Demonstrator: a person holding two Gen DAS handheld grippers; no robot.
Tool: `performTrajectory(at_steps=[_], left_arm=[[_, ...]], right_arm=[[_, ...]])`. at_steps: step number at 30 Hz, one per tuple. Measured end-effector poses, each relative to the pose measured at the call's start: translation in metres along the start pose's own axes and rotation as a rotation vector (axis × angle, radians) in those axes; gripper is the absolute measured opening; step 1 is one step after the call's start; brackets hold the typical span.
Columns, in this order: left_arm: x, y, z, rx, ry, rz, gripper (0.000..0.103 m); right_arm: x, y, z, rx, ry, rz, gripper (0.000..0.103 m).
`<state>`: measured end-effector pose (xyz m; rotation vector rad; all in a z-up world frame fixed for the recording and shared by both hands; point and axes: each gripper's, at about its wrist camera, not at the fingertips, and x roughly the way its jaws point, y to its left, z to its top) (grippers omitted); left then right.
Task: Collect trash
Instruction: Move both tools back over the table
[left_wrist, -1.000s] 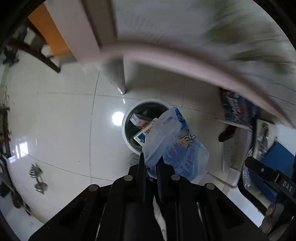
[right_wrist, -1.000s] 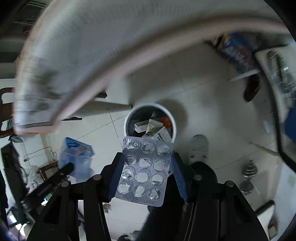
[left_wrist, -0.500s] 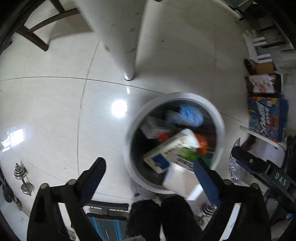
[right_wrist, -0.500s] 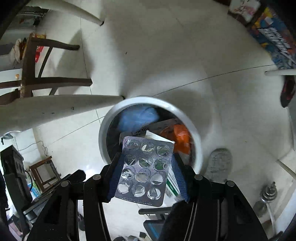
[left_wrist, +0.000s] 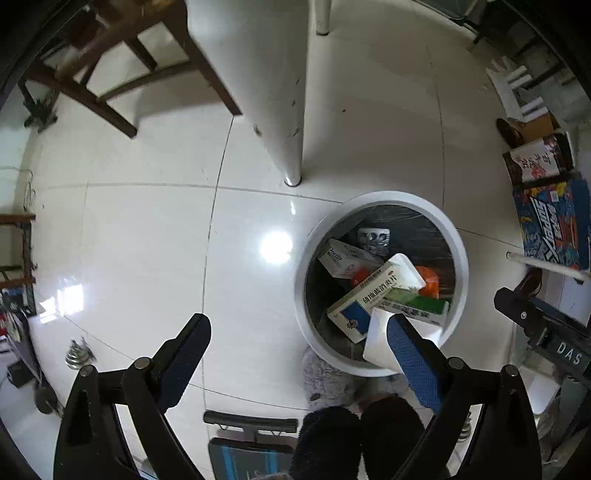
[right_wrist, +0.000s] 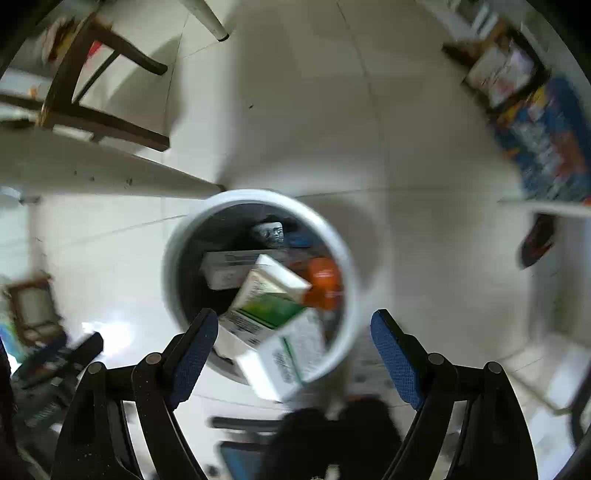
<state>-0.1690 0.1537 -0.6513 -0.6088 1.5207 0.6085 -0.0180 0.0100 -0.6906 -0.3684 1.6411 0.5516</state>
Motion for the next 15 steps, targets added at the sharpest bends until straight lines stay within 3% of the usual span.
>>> performTrajectory(at_steps=[3, 15], left_arm=[[-0.021, -0.006, -0.005, 0.019, -0.010, 0.007, 0.097], [-0.128, -0.009, -0.036, 0.016, -0.032, -0.011, 0.097]], right_arm=[[-0.020, 0.002, -0.009, -0.032, -0.013, -0.053, 0.102], [-0.140, 0.021, -0.052, -0.098, -0.059, -0.073, 0.103]])
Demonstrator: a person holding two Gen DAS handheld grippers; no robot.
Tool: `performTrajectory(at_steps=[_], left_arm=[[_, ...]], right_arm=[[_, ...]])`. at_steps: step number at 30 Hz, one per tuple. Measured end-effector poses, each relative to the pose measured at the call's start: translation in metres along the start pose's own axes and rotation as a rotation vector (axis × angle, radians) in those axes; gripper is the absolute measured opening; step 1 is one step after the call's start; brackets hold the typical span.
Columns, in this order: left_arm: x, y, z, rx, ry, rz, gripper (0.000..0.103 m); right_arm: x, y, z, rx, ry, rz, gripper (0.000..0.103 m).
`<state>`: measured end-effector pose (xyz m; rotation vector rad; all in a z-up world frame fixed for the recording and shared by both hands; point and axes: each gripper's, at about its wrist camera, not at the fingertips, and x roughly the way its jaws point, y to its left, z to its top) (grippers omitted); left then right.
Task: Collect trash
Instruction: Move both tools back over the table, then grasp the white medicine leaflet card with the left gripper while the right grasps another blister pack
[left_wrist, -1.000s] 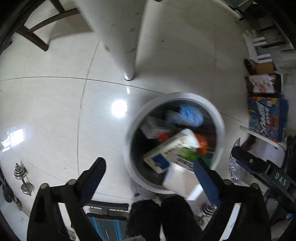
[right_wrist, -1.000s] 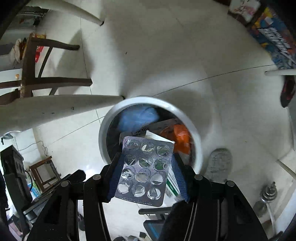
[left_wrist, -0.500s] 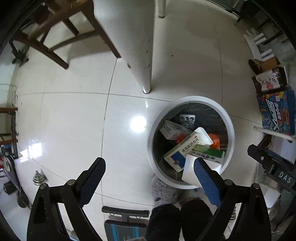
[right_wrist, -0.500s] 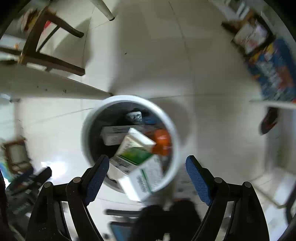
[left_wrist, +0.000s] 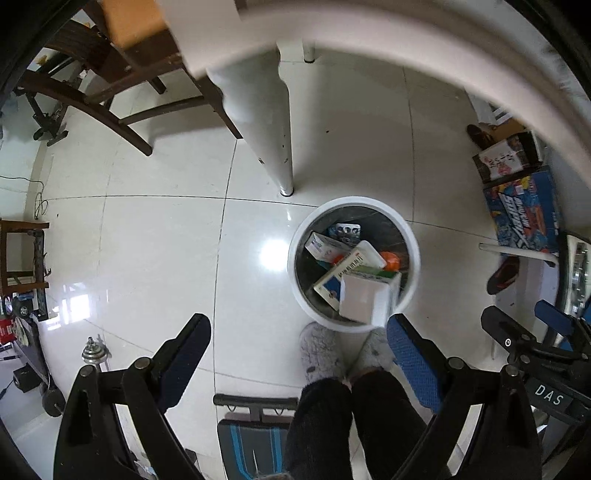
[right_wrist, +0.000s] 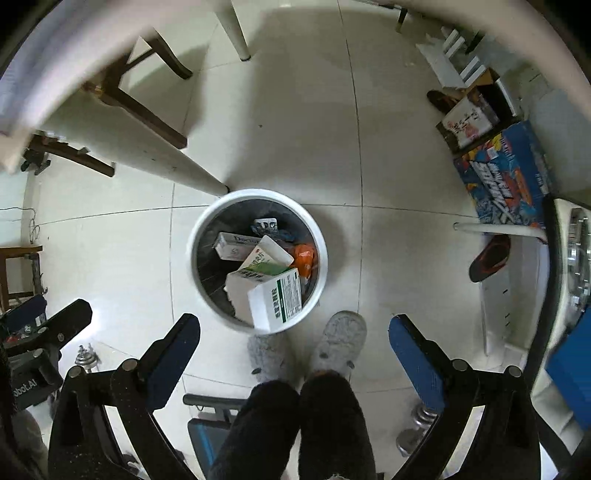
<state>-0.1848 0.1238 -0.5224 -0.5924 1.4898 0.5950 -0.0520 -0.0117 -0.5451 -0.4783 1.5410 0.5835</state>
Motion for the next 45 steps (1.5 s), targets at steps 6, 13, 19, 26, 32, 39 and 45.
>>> performTrajectory(at_steps=[6, 13, 19, 26, 32, 39, 45], left_arm=[[-0.079, 0.003, -0.018, 0.013, -0.019, -0.009, 0.097], [-0.179, 0.009, -0.031, 0.034, -0.082, -0.028, 0.097], [-0.255, 0.001, -0.027, 0.063, -0.172, -0.032, 0.097], [-0.301, -0.030, 0.023, 0.062, -0.281, -0.004, 0.097], [-0.307, -0.100, 0.113, 0.077, -0.328, 0.057, 0.097], [-0.266, -0.232, 0.244, 0.123, -0.272, 0.097, 0.097], [-0.218, -0.317, 0.313, 0.173, -0.188, 0.127, 0.097]], right_arm=[[-0.084, 0.009, -0.020, -0.013, -0.025, 0.011, 0.103], [-0.191, 0.021, -0.043, -0.023, -0.046, 0.061, 0.103], [-0.275, 0.023, -0.049, 0.003, -0.108, 0.128, 0.103], [-0.343, -0.014, -0.005, 0.140, -0.203, 0.243, 0.103], [-0.362, -0.099, 0.085, 0.215, -0.243, 0.197, 0.103], [-0.332, -0.260, 0.239, 0.254, -0.184, 0.017, 0.103], [-0.275, -0.302, 0.337, -0.199, 0.100, -0.231, 0.103]])
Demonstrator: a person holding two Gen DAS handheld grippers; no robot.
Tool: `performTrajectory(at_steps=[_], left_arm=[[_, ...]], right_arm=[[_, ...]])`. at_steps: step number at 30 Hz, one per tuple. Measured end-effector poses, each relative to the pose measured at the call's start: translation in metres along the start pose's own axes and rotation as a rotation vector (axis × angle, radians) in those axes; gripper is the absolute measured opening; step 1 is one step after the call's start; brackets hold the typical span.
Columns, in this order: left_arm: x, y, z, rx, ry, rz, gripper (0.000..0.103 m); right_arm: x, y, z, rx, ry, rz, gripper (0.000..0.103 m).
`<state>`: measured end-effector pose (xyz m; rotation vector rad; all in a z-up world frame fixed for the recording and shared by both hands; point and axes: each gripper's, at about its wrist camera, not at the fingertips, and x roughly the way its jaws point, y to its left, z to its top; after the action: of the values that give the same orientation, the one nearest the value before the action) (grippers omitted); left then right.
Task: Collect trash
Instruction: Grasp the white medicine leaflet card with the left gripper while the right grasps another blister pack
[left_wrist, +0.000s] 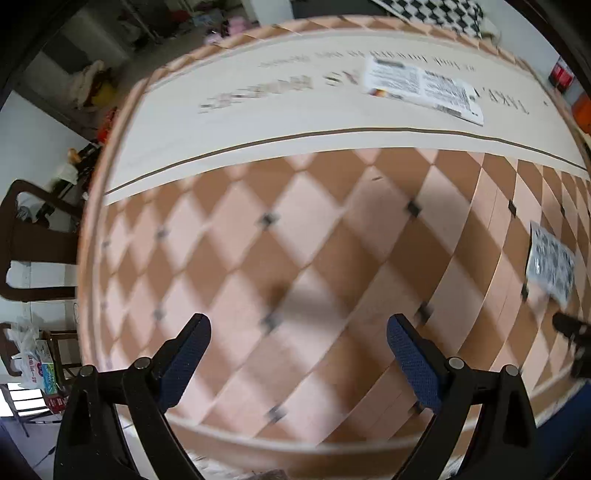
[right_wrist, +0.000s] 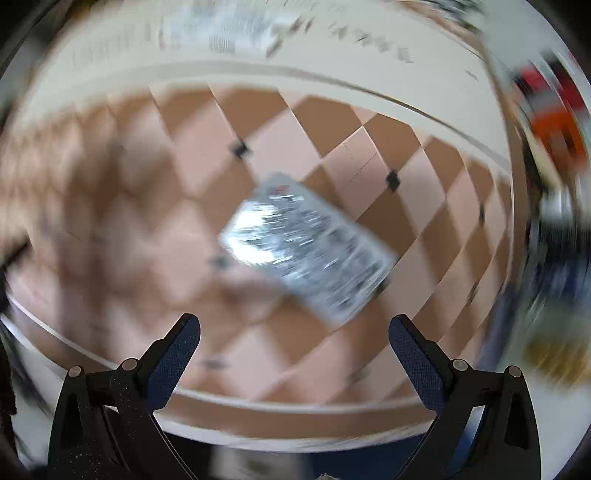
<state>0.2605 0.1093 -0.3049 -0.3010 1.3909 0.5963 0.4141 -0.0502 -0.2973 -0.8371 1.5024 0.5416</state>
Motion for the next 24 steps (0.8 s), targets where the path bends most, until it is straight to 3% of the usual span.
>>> performTrajectory(at_steps=[2, 5, 7, 11, 14, 18, 21, 24], left_arm=[[0.011, -0.015, 0.013, -0.004, 0.028, -0.011, 0.097], [0.023, -0.031, 0.026, -0.004, 0.059, -0.023, 0.097], [0.025, -0.035, 0.033, 0.004, 0.071, -0.027, 0.097], [0.030, -0.049, 0.054, 0.067, 0.073, -0.027, 0.097], [0.023, -0.065, 0.078, 0.240, 0.008, 0.002, 0.097], [0.010, -0.098, 0.127, 0.578, -0.120, 0.062, 0.097], [0.007, -0.128, 0.161, 0.862, -0.201, 0.126, 0.097], [0.012, -0.141, 0.181, 1.070, -0.193, 0.131, 0.097]], right_arm=[[0.016, -0.003, 0.016, -0.116, 0.053, -0.049, 0.103], [0.033, -0.007, 0.037, -0.221, 0.107, -0.006, 0.103], [0.037, -0.009, 0.043, -0.225, 0.117, 0.049, 0.089], [0.034, -0.022, 0.047, -0.173, 0.104, 0.110, 0.079], [0.029, -0.049, 0.053, -0.014, 0.091, 0.174, 0.071], [0.022, -0.114, 0.064, 0.306, 0.014, 0.180, 0.070], [0.020, -0.156, 0.070, 0.497, -0.011, 0.239, 0.070], [0.024, -0.177, 0.082, 0.575, 0.001, 0.270, 0.070]])
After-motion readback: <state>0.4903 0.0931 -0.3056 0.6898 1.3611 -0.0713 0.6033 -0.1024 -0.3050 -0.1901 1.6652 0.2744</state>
